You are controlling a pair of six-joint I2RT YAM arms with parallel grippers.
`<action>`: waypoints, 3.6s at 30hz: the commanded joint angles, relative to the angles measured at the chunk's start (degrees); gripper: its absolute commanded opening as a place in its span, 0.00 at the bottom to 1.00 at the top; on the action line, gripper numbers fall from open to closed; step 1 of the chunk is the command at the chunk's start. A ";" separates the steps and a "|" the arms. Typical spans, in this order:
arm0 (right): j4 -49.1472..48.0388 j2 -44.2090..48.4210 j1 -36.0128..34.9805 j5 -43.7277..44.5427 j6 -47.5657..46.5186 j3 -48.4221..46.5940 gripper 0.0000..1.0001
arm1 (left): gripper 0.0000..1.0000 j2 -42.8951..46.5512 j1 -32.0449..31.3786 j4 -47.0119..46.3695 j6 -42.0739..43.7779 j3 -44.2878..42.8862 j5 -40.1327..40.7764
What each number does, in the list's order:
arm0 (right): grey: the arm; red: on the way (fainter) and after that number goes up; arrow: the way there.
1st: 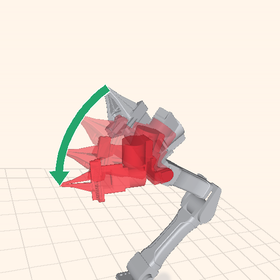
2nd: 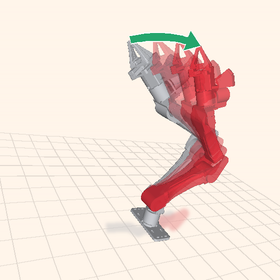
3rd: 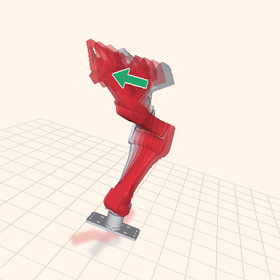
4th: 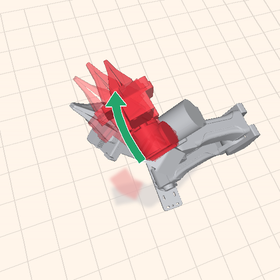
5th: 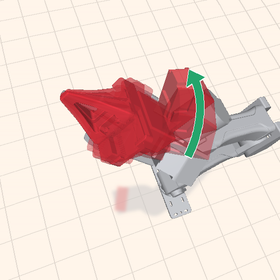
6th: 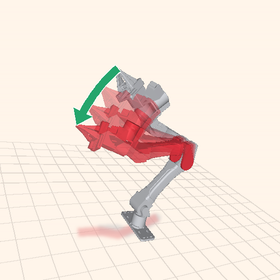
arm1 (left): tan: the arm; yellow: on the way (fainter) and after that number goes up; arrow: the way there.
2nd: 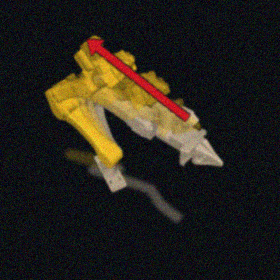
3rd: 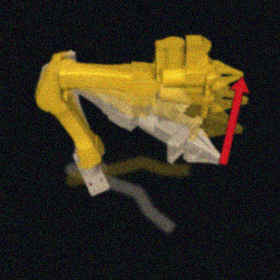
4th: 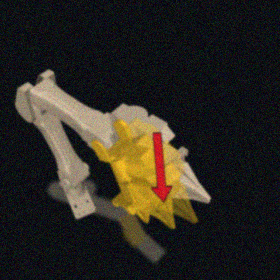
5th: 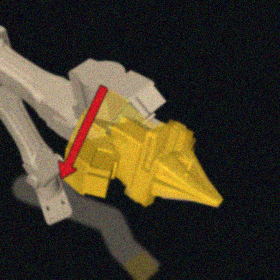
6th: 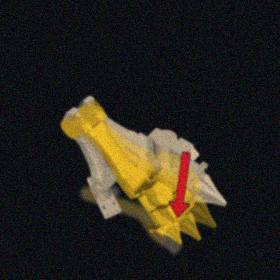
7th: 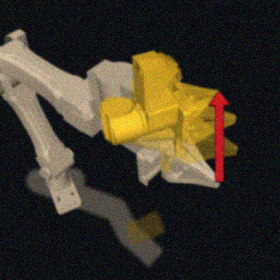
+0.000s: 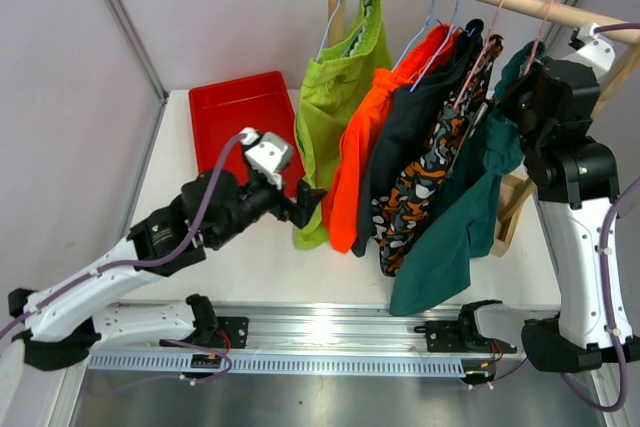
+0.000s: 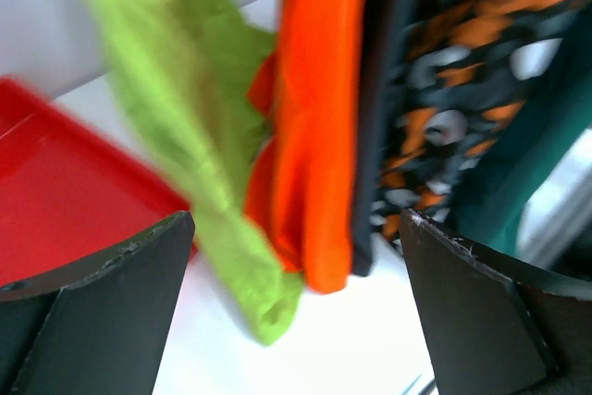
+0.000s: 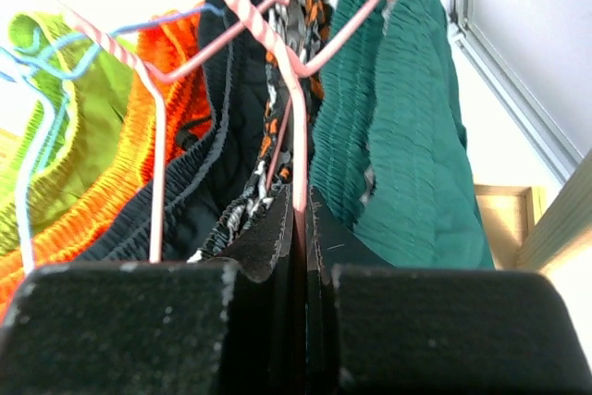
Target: Remove the shorts from the hanger
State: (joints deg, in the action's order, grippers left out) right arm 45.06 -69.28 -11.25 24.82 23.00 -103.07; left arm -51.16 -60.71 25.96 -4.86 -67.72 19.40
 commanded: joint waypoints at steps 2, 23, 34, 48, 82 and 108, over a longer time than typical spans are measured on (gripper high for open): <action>-2.08 4.67 0.17 -1.08 0.81 -5.56 0.00 | 0.99 -8.07 -8.26 -1.08 2.40 -10.03 3.80; -2.43 6.78 0.17 -6.45 5.30 -3.81 0.00 | 0.99 -42.00 -20.06 -17.87 -1.46 -36.85 -18.96; -0.06 8.54 0.17 -9.00 6.79 -5.12 0.00 | 0.96 -48.60 -20.15 -20.42 -0.24 -39.33 -15.01; 1.00 9.25 0.17 -9.44 7.23 -4.51 0.00 | 0.00 -43.25 -23.13 -25.16 -1.46 -27.50 -6.84; 29.64 15.05 0.17 -21.74 14.96 -16.11 0.00 | 0.00 -52.81 -19.20 -12.52 -4.98 -41.15 5.04; 10.76 -4.73 2.54 -6.09 1.52 -24.39 0.00 | 0.00 -18.91 -54.34 58.16 -41.82 -31.59 47.22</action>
State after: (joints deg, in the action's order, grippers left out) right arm 61.82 -75.02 -9.96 16.71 26.65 -127.90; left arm -73.25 -114.78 68.58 -39.09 -96.47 58.02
